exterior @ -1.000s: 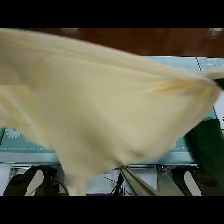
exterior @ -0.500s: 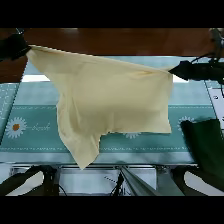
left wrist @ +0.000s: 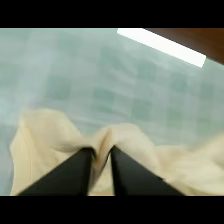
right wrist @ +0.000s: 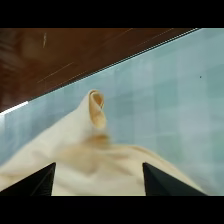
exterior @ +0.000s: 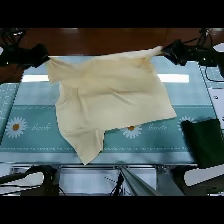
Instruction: Fold the shirts.
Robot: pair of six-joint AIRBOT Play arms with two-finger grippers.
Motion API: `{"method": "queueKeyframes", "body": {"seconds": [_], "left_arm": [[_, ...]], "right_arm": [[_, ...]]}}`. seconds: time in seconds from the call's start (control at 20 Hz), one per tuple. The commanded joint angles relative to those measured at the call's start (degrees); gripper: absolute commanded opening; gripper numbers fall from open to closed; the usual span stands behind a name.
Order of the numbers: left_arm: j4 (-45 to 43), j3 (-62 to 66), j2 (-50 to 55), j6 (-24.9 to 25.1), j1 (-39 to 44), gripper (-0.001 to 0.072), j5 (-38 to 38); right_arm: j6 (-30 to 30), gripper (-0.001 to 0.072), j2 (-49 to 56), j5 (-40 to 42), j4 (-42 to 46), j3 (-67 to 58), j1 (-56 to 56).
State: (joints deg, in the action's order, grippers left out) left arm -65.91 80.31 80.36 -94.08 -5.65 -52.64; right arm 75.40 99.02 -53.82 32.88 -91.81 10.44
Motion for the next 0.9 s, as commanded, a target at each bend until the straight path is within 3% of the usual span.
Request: {"method": "queueKeyframes", "body": {"seconds": [0.0,0.1,0.2,0.3,0.35,0.45,0.6,0.75,0.85], "left_arm": [[-0.3,0.1,1.1,1.2,-1.9,0.0703,-13.2],[-4.7,-0.1,1.1,3.4,-4.9,0.0703,-25.7],[-5.7,-2.9,-0.1,8.5,-8.1,0.0702,-35.6],[-5.1,-11.1,-5.0,10.1,-10.3,0.0702,-35.1],[-5.1,-16.7,-8.4,10.8,-11.1,0.0702,-32.9],[-6.2,-29.2,-14.8,12.2,-13.3,0.0702,-29.4],[-2.0,-44.5,-20.5,12.8,-19.8,0.0701,-28.5],[12.7,-52.9,-26.4,19.0,-24.8,0.0701,-24.7],[14.4,-56.0,-28.7,19.1,-24.6,0.0701,-23.4]], "right_arm": [[0.4,0.0632,1.8,-6.1,-1.1,-2.1,1.6],[1.2,0.0630,0.0,-13.9,4.2,-2.0,4.8],[7.0,0.0630,-2.4,-25.2,18.3,-1.8,8.1],[8.8,0.0630,-6.8,-31.2,32.6,3.3,10.1],[9.9,0.0630,-10.6,-29.2,35.5,9.2,11.4],[9.5,0.0630,-19.1,-19.5,33.0,23.3,13.8],[2.5,0.0630,-32.9,-8.7,24.9,43.3,14.1],[-2.1,0.0630,-42.2,-5.9,14.6,54.4,14.0],[-3.7,0.0630,-44.9,-6.4,11.1,56.8,14.0]]}}
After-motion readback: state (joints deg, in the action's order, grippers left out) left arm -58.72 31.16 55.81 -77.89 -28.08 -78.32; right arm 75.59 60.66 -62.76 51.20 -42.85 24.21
